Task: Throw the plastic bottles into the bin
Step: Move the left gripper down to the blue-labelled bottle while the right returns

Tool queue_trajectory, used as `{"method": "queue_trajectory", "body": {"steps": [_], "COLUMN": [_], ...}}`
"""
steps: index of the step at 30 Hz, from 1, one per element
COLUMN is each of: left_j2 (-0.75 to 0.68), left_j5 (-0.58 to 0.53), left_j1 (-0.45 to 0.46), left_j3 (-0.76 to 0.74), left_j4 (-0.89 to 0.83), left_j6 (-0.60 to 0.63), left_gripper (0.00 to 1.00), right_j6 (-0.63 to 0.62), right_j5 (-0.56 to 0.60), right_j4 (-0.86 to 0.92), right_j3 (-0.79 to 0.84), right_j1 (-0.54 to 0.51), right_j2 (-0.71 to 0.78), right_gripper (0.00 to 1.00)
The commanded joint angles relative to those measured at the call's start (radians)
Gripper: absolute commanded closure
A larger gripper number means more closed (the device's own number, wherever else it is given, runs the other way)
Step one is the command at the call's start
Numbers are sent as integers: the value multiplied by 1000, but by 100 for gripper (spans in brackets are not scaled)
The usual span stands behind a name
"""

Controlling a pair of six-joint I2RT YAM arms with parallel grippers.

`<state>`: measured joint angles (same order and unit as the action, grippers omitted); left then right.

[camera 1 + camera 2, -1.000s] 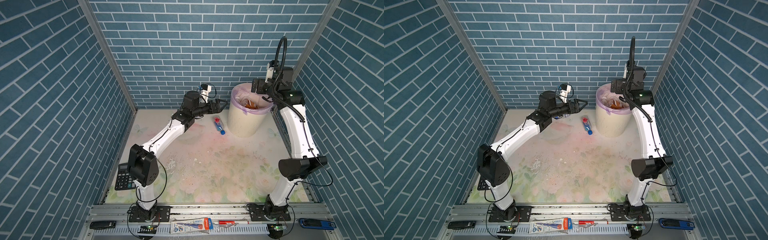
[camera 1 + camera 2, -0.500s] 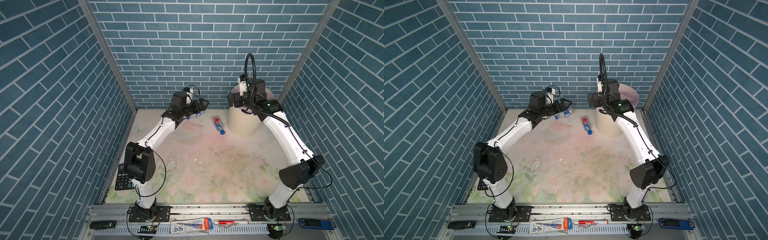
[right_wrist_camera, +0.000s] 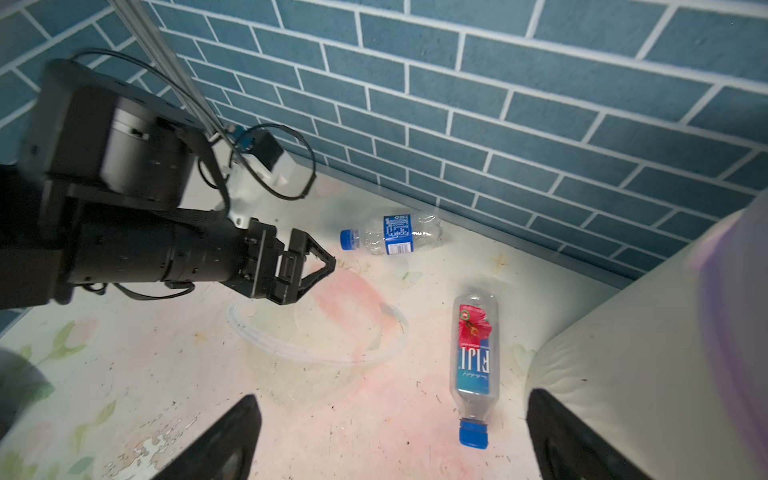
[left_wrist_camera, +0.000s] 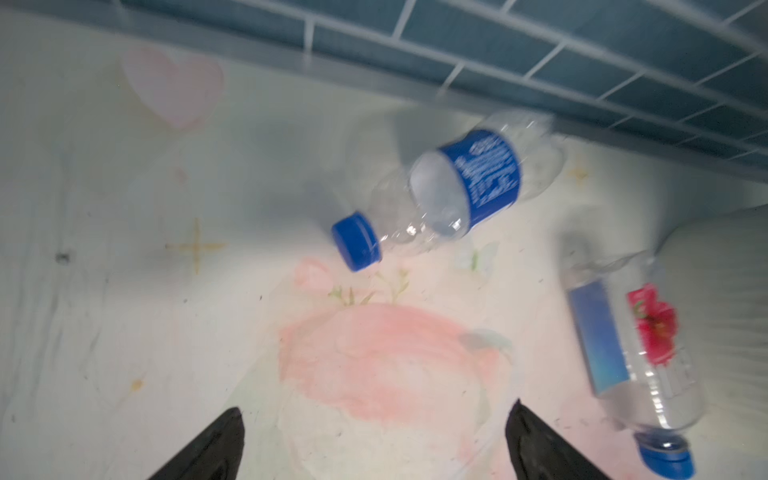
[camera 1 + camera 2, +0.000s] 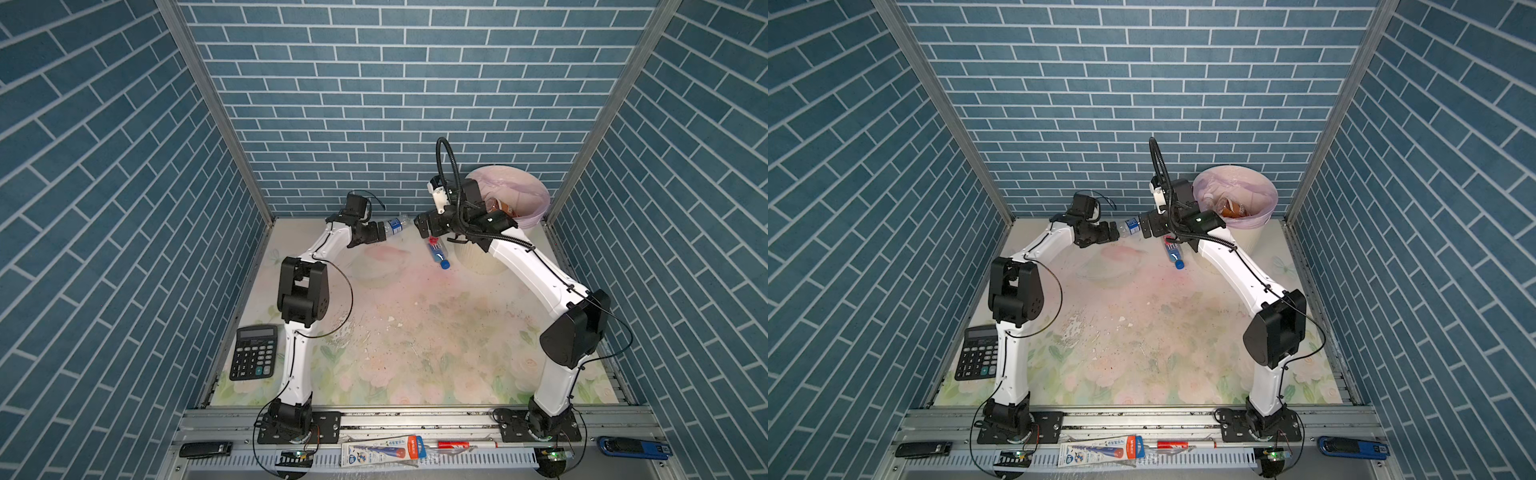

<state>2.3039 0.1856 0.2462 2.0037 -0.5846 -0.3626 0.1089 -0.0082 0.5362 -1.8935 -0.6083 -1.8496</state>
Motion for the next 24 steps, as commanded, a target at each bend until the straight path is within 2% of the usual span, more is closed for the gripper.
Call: {"method": "queue_trajectory", "body": {"steps": [1,9,12,18,24], "left_j2": [-1,48,86,88,178], "left_j5": [-7,67,90,155,222], "left_j1": [-7,-28,-41,-59,-69], "left_j3": [3,3,47,23,142], "left_j4": [-13,56,25,99,83], "left_j6": [26,54,44,27,21], "left_gripper": [1,1,1,1,1], "right_j6": [38,52,49,57,63], "right_j5": [-27,-26,-21,-29,-35], "right_j4": [-32,-44,-44,-62,-67], "right_j3": [40,100,113,135,130], "right_j1": [-1,-4,-4,-4,-3], "right_j2": [1,22,33,22,6], "right_gripper": [1,1,1,1,1]}}
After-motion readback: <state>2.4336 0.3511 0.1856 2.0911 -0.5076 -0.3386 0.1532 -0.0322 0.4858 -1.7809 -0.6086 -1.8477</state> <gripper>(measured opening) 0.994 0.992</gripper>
